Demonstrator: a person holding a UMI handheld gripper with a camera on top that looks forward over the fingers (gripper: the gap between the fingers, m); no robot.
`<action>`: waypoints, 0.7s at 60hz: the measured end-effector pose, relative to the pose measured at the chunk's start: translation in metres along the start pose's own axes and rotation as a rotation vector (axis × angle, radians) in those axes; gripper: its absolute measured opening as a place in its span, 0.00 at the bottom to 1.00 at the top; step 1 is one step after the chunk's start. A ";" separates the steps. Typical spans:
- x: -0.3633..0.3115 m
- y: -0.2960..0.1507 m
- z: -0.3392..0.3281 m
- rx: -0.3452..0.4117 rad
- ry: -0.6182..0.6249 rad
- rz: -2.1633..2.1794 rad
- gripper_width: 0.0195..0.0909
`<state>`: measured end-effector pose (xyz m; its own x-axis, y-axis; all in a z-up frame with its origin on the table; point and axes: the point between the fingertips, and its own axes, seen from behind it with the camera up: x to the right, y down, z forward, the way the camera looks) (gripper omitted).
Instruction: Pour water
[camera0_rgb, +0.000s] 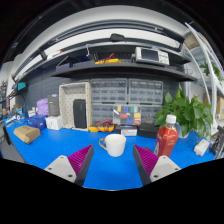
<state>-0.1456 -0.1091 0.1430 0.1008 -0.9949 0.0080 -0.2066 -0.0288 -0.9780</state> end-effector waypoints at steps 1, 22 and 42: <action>0.001 -0.002 -0.001 0.010 -0.009 -0.005 0.86; 0.088 0.041 -0.039 0.091 0.115 0.022 0.85; 0.160 0.046 0.020 0.059 0.193 0.040 0.88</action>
<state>-0.1200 -0.2679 0.0952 -0.0961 -0.9954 0.0030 -0.1489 0.0114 -0.9888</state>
